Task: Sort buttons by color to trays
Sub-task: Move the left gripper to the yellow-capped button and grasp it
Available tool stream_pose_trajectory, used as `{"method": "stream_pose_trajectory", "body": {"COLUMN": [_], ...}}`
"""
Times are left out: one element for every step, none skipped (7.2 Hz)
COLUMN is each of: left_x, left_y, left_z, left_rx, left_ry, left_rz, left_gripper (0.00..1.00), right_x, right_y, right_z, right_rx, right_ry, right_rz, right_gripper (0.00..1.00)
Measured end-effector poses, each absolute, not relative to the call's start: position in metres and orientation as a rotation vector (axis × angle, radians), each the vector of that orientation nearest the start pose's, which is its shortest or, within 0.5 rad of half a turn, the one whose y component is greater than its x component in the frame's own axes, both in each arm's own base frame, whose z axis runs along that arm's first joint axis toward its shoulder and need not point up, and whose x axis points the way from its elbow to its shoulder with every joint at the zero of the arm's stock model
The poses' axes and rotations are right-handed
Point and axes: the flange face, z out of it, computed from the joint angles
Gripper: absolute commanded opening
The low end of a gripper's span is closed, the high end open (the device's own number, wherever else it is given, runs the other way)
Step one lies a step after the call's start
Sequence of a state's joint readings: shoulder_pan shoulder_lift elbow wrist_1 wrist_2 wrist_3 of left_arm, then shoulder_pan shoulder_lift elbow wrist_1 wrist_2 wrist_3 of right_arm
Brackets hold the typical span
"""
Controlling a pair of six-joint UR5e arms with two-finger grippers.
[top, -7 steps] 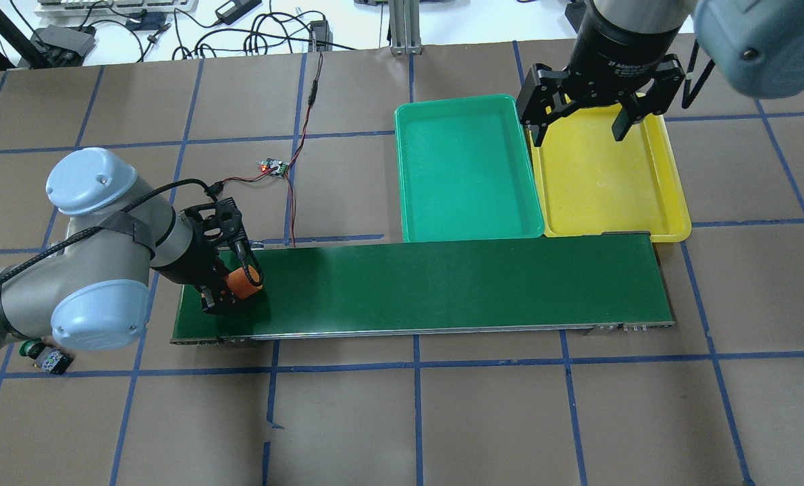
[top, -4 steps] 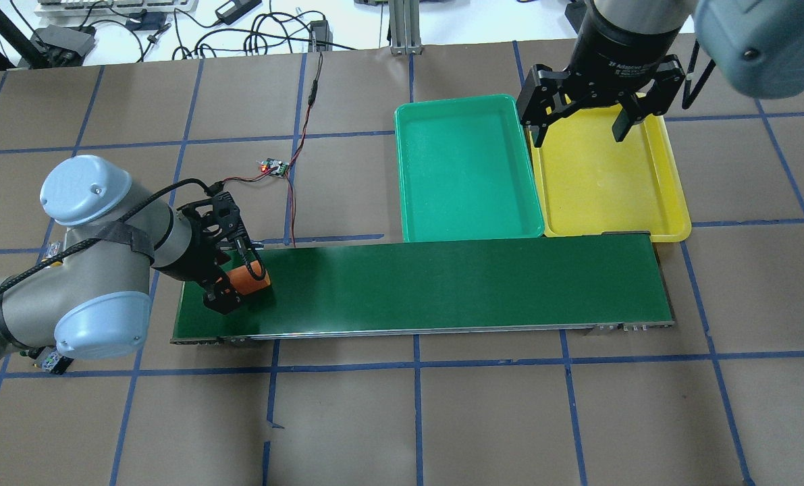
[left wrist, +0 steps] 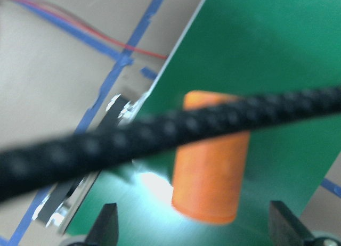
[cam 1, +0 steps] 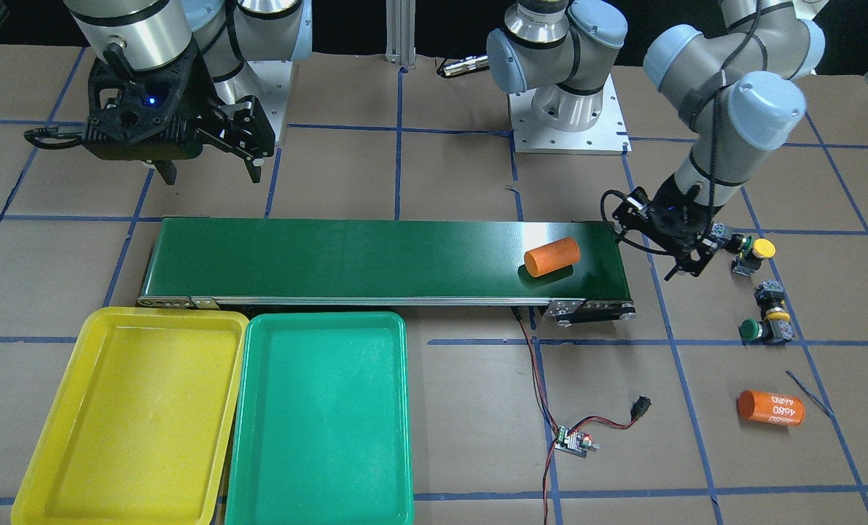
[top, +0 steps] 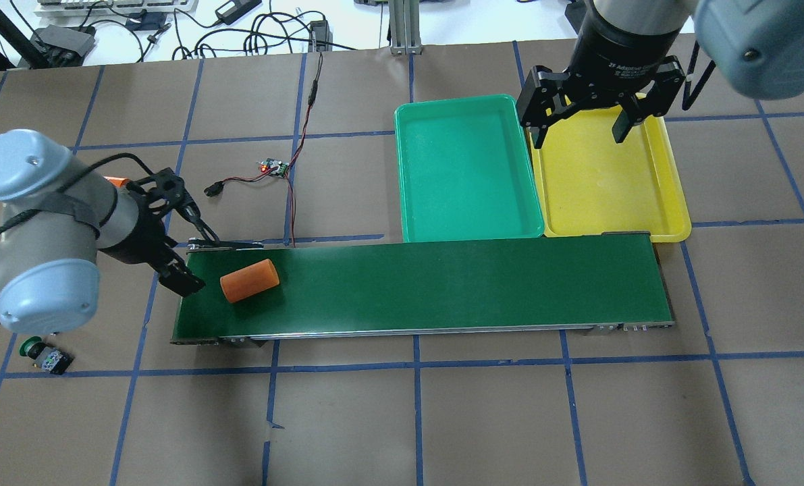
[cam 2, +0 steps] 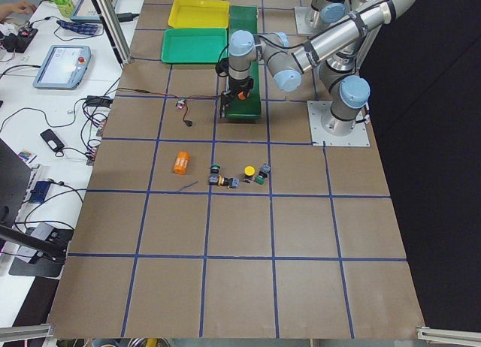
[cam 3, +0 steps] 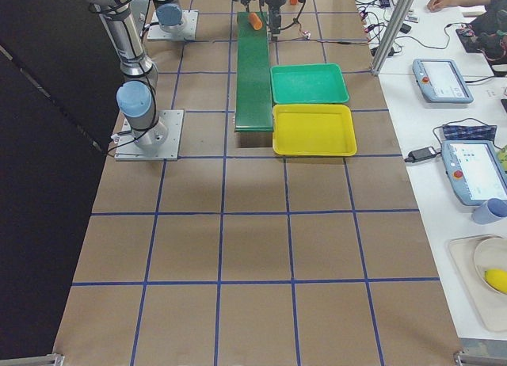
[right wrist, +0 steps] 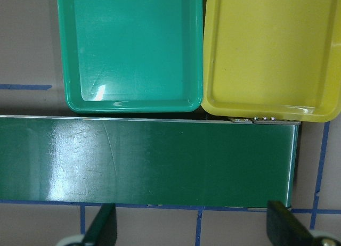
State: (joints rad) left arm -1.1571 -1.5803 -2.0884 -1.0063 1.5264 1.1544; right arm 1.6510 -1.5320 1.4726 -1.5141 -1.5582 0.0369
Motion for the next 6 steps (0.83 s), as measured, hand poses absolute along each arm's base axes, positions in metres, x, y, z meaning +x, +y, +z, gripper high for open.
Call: {"method": "stream_pose_trajectory", "body": {"left_x": [0.097,0.142,0.182,0.221,0.249,0.265], "left_y": [-0.472,-0.473,-0.468,-0.460,-0.454,-0.451], "left_z": [0.301,0.298,0.287,0.271,0.256,0.242], "left_rx": [1.000,0.863,0.738,0.621,0.516,0.415], "left_ry": [2.948,2.972,3.016,3.064,3.100,3.132], "left_rz": [-0.067,-0.022,0.016,0.049,0.076,0.101], "left_gripper": [1.00,1.00,1.00,1.00,1.00,1.00], "right_x": [0.175,0.175,0.175,0.174,0.174,0.174], "right_y": [-0.495,-0.495,-0.495,-0.496,-0.495,-0.495], "right_z": [0.511,0.511,0.511,0.511,0.511,0.511], "right_rx": [-0.068,-0.068,-0.069,-0.069,-0.069,-0.070], "right_ry": [3.130,3.131,3.130,3.130,3.130,3.130], "right_rz": [-0.003,-0.003,-0.002,-0.002,-0.002,-0.003], "right_gripper": [1.00,1.00,1.00,1.00,1.00,1.00]}}
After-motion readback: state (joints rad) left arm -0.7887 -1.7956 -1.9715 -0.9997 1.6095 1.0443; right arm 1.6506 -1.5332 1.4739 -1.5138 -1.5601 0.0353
